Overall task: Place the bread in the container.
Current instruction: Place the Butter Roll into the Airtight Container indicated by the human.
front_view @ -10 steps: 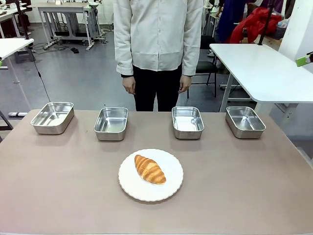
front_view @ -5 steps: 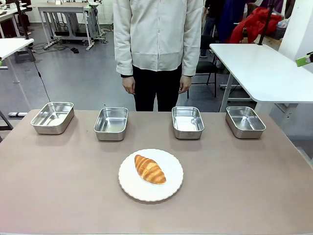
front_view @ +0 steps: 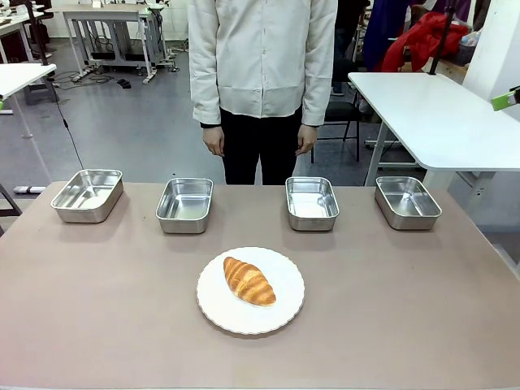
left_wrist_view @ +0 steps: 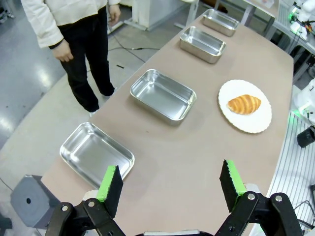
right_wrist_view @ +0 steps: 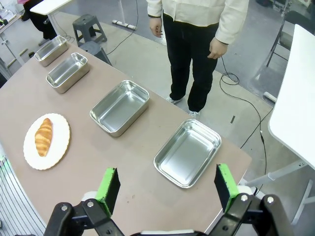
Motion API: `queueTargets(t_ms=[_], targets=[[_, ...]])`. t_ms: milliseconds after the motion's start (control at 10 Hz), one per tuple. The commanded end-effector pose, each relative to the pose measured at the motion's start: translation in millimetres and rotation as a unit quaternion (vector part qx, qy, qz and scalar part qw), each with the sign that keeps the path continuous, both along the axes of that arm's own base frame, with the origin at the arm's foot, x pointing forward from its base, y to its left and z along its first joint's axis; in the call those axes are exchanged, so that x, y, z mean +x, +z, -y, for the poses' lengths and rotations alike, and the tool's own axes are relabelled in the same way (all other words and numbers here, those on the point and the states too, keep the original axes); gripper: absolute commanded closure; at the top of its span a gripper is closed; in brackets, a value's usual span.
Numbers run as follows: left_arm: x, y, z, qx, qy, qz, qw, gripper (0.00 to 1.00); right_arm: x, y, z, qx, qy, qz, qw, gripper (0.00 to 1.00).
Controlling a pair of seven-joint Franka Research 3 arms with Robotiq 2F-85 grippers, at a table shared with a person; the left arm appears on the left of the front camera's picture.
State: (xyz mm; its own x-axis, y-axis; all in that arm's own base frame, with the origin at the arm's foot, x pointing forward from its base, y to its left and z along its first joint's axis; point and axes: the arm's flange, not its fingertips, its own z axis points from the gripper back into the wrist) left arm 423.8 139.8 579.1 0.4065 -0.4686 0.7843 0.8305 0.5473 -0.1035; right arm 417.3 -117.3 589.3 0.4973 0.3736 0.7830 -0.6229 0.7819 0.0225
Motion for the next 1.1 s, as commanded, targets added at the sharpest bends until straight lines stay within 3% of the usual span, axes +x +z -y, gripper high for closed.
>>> queueTargets(t_ms=[0, 1000], targets=[[-0.8, 1.3, 0.5, -0.003, -0.003, 0.002, 1.000, 0.00, 1.7, -0.6, 1.0, 0.006, 0.004, 0.007, 1.000, 0.00], [-0.8, 1.3, 0.5, -0.003, -0.003, 0.002, 1.000, 0.00, 1.7, -0.6, 1.0, 0.006, 0.004, 0.007, 1.000, 0.00]])
